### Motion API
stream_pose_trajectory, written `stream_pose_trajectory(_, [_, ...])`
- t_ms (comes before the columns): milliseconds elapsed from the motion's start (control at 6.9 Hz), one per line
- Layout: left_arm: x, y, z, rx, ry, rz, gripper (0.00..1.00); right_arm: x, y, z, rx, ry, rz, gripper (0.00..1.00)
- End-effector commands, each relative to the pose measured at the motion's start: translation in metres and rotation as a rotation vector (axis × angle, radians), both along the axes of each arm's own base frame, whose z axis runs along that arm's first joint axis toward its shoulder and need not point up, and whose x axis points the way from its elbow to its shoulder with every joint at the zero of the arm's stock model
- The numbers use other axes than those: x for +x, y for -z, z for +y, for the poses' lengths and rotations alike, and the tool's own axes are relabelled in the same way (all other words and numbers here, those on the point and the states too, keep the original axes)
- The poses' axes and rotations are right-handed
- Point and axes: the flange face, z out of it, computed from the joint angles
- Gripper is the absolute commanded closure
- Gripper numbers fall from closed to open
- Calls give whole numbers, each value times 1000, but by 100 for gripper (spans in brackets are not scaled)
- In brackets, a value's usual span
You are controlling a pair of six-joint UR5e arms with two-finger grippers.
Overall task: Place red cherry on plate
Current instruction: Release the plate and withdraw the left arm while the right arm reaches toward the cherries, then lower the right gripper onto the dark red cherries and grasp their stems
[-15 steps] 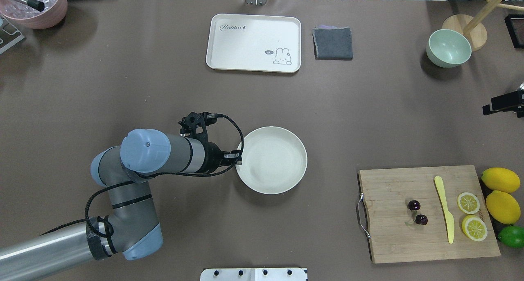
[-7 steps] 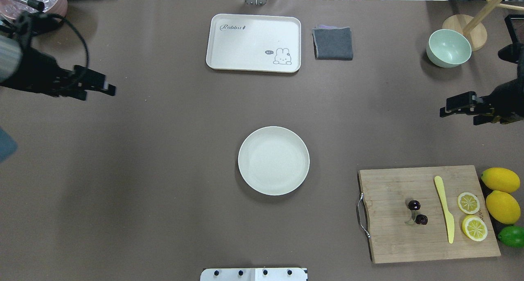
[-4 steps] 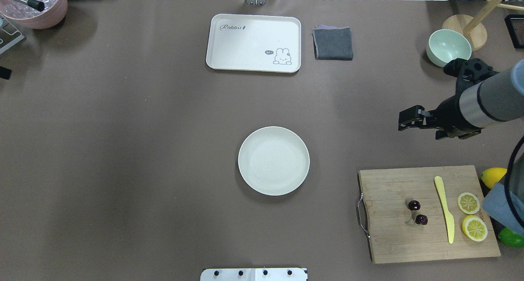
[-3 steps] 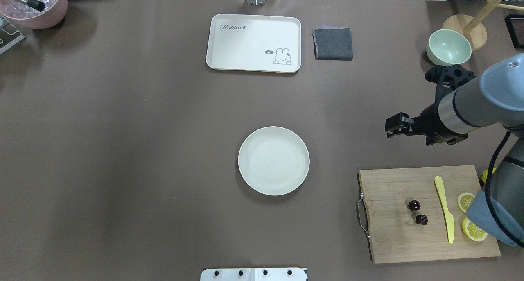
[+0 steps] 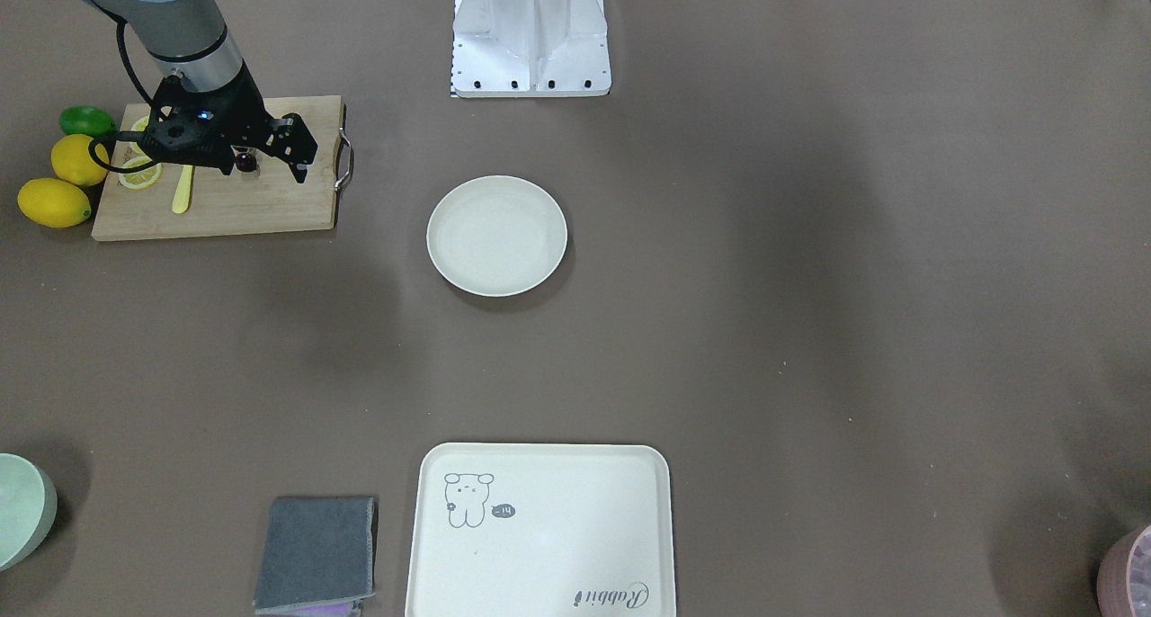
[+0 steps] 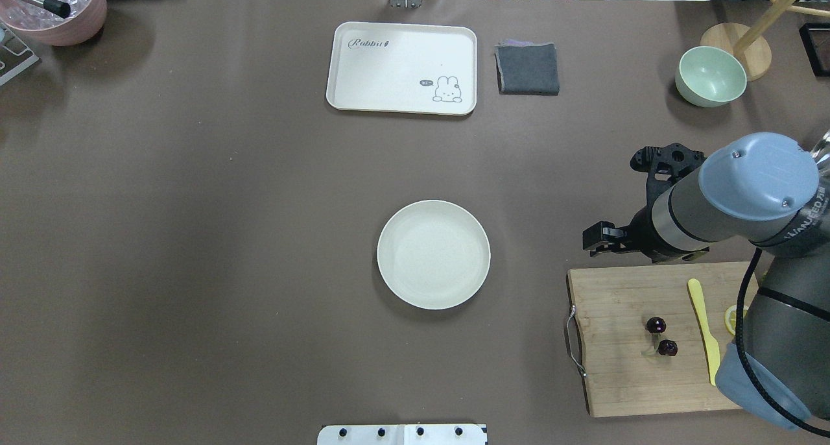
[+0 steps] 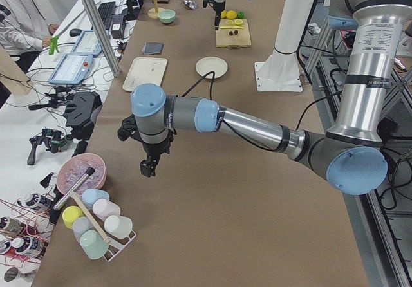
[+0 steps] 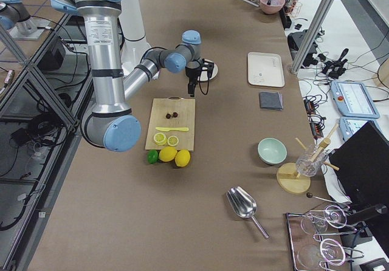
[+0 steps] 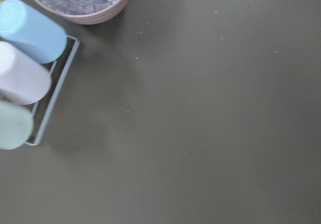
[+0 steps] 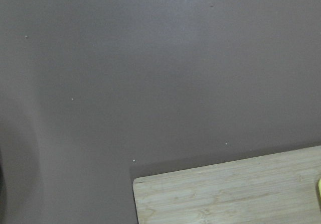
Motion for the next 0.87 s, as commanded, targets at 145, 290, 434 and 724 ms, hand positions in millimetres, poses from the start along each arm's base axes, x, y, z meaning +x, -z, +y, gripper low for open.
stream_pose_trajectory(145, [-11, -17, 1, 7, -19, -11, 2, 36, -79, 40, 58, 29, -61, 0])
stream_pose_trajectory(290, [-10, -31, 10, -27, -14, -9, 2, 26, -91, 47, 69, 44, -35, 0])
stream_pose_trajectory(434, [-7, -47, 24, -55, -15, 2, 2, 14, -101, 55, 86, 55, -3, 0])
stream_pose_trajectory(724, [-7, -45, 24, -48, -16, 3, 2, 1, -114, 58, 74, 69, 17, 3])
